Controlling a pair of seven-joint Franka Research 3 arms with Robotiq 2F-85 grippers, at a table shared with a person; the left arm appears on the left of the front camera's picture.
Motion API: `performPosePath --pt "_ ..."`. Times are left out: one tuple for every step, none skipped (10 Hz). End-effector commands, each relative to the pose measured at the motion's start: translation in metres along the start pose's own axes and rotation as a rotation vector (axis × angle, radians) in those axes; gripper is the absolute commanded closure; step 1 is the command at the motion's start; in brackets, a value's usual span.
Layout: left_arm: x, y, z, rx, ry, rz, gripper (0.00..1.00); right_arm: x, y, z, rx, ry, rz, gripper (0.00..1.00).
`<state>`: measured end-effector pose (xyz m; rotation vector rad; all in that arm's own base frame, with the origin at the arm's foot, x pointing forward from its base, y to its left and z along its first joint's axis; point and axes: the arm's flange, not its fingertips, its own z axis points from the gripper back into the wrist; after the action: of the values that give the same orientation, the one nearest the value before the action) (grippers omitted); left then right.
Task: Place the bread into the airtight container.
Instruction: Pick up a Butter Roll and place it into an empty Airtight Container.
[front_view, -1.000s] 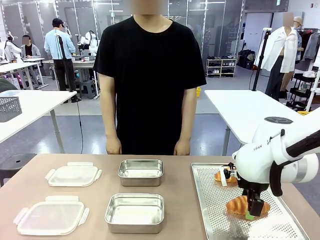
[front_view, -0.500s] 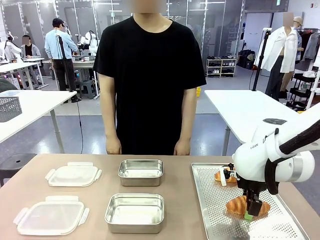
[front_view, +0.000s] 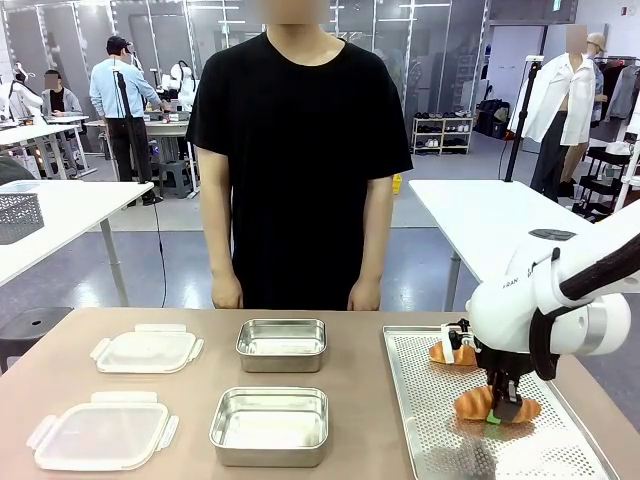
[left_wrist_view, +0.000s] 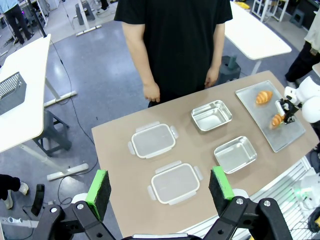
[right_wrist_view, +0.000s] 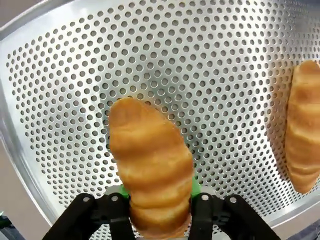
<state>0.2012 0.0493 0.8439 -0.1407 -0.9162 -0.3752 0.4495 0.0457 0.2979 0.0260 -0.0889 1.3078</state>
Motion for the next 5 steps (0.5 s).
performPosePath --pt "0.0 0.0 0.002 -0.001 -0.001 -0.002 0.0 0.0 -0.004 0.026 0.008 -0.058 0.014 0.65" --pt "0.0 0.0 0.002 -0.001 -0.001 -0.002 0.0 0.008 0.002 0.059 -0.015 -0.044 0.051 0.65" --pt "0.0 0.0 0.002 -0.001 -0.001 -0.002 0.0 0.019 0.01 0.083 -0.031 -0.045 0.057 0.65" --pt "0.0 0.0 0.002 -0.001 -0.001 -0.002 0.0 0.041 0.028 0.115 -0.056 -0.022 0.063 0.65" --pt "0.0 0.0 0.002 -0.001 -0.001 -0.002 0.0 0.055 0.038 0.127 -0.051 -0.024 0.048 0.65"
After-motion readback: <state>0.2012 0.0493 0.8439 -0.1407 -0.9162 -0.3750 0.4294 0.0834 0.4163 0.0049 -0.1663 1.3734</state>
